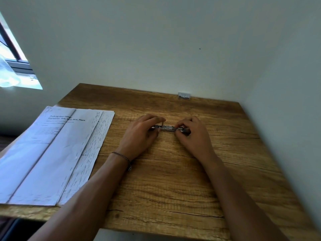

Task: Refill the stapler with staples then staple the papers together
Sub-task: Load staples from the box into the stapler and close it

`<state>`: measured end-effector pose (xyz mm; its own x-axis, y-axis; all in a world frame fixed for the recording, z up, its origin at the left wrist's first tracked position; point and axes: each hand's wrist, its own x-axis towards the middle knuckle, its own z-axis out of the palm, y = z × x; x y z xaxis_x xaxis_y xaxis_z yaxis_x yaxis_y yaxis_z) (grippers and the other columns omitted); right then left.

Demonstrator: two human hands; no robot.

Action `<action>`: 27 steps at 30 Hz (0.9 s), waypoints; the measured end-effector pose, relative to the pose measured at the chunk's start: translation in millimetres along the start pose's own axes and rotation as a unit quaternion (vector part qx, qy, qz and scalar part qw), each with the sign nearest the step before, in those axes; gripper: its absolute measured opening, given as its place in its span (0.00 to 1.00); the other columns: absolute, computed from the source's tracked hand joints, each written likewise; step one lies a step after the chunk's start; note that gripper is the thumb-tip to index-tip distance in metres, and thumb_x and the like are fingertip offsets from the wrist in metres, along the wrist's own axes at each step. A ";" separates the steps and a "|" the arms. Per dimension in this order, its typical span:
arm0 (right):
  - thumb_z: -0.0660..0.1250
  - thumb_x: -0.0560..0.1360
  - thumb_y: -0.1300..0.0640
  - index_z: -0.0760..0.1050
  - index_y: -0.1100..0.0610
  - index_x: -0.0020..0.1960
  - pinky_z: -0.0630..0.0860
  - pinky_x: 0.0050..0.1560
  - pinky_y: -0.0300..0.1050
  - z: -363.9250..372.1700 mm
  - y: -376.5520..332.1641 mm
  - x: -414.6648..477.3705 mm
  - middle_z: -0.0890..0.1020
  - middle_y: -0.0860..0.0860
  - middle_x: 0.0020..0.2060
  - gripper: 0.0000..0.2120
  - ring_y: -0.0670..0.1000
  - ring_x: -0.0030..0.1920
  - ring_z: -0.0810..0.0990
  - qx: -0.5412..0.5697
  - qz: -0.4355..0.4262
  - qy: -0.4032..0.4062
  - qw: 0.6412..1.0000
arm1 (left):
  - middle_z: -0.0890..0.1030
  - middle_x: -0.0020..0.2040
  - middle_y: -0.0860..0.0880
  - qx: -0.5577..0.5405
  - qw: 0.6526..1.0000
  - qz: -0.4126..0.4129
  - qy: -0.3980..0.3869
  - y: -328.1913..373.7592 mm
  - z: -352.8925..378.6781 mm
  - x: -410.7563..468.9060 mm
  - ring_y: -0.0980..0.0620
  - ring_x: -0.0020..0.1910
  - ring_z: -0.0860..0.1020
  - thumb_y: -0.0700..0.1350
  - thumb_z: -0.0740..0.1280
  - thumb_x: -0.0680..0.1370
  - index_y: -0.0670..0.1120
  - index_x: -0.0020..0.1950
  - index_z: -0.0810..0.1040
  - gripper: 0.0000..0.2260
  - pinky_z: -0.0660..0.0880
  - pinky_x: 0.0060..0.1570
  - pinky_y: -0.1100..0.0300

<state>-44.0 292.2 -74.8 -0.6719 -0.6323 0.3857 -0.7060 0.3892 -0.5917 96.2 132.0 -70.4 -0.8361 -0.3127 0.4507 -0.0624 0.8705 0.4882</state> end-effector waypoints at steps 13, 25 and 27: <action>0.71 0.77 0.59 0.82 0.50 0.51 0.78 0.47 0.37 -10.0 1.5 5.3 0.82 0.46 0.50 0.05 0.43 0.48 0.79 0.058 0.050 0.075 0.994 | 0.78 0.67 0.55 -0.002 1.000 0.015 -0.017 -0.4 -0.8 -0.4 0.56 0.66 0.74 0.44 0.67 0.81 0.54 0.70 0.77 0.18 0.71 0.65 0.57; 0.76 0.72 0.56 0.84 0.50 0.52 0.77 0.53 0.41 -5.2 -6.0 0.2 0.84 0.45 0.49 0.09 0.44 0.50 0.80 0.054 0.022 -0.030 0.998 | 0.84 0.55 0.56 -0.024 1.000 0.010 0.002 10.7 0.8 2.6 0.60 0.51 0.79 0.42 0.68 0.80 0.51 0.56 0.84 0.08 0.78 0.56 0.55; 0.76 0.71 0.55 0.85 0.49 0.51 0.76 0.50 0.40 -5.6 -6.4 0.4 0.84 0.44 0.47 0.09 0.43 0.48 0.79 0.055 0.028 -0.033 0.998 | 0.84 0.54 0.58 -0.027 1.000 -0.005 -0.001 10.0 -1.6 2.7 0.61 0.51 0.79 0.43 0.68 0.80 0.53 0.56 0.83 0.08 0.78 0.57 0.57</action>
<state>-41.0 293.2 -66.8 -0.6911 -0.6554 0.3048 -0.6362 0.3514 -0.6868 94.2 139.2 -63.1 -0.8369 -0.3209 0.4434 -0.0419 0.8453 0.5327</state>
